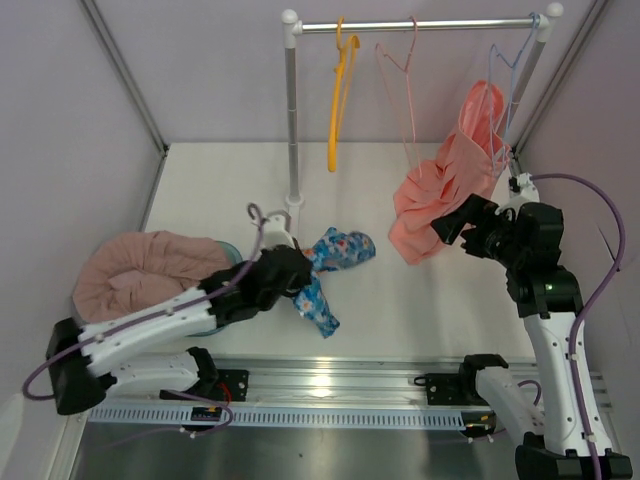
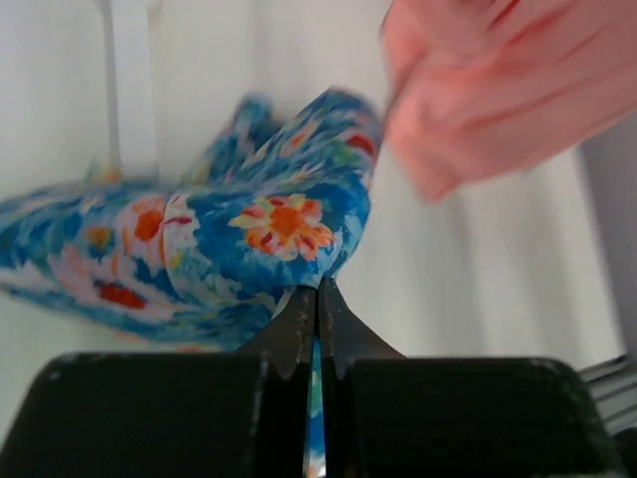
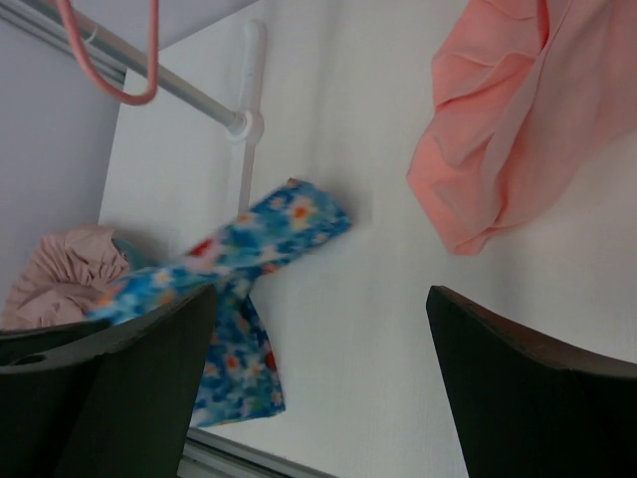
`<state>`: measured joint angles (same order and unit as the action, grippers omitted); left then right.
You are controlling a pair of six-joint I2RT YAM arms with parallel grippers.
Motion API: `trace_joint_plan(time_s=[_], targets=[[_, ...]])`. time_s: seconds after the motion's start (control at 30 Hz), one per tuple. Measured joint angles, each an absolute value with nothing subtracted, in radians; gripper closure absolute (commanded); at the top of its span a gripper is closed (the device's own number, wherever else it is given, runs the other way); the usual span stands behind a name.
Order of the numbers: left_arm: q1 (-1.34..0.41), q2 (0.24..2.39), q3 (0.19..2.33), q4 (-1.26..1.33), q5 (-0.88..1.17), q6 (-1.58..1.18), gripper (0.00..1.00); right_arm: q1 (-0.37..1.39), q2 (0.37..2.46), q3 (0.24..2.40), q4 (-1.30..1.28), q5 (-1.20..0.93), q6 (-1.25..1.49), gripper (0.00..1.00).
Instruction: Place the skirt on the hanger
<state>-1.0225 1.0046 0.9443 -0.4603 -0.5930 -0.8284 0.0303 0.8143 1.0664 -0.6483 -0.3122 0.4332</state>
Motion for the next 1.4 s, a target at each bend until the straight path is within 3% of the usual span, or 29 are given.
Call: trace_joint_plan(time_s=[0.03, 0.1, 0.13, 0.23, 0.6, 0.77, 0.9, 1.07, 1.13, 1.4], targets=[[-1.026, 1.047, 0.876, -0.415, -0.561, -0.845, 0.77, 0.041, 0.807, 1.053, -0.647, -0.311, 0.433, 0.07], [-1.028, 1.162, 0.765, -0.351, -0.484, -0.870, 0.67, 0.072, 0.793, 1.011, -0.640, -0.303, 0.434, 0.08], [-1.029, 1.214, 0.727, -0.334, -0.451, -0.875, 0.57, 0.094, 0.786, 0.986, -0.638, -0.295, 0.437, 0.08], [-1.030, 1.271, 0.680, -0.313, -0.385, -0.877, 0.43, 0.210, 0.776, 0.898, -0.630, -0.244, 0.450, 0.07], [-1.011, 1.020, 0.665, -0.342, -0.468, -0.949, 0.38, 0.560, 0.915, 0.696, -0.496, -0.038, 0.559, 0.11], [-1.002, 0.917, 0.571, -0.361, -0.476, -1.006, 0.33, 0.740, 1.044, 0.671, -0.397, 0.051, 0.611, 0.08], [-0.952, 0.950, 0.533, -0.356, -0.456, -1.014, 0.31, 0.741, 1.150, 0.673, -0.311, 0.096, 0.628, 0.06], [-0.850, 1.018, 0.489, -0.296, -0.371, -1.013, 0.32, 0.758, 1.269, 0.687, -0.245, 0.110, 0.636, 0.12], [-0.833, 1.030, 0.462, -0.266, -0.342, -1.014, 0.33, 0.801, 1.291, 0.686, -0.230, 0.113, 0.641, 0.19], [-0.810, 1.129, 0.414, -0.153, -0.243, -1.013, 0.35, 0.985, 1.337, 0.637, -0.128, 0.116, 0.706, 0.23]])
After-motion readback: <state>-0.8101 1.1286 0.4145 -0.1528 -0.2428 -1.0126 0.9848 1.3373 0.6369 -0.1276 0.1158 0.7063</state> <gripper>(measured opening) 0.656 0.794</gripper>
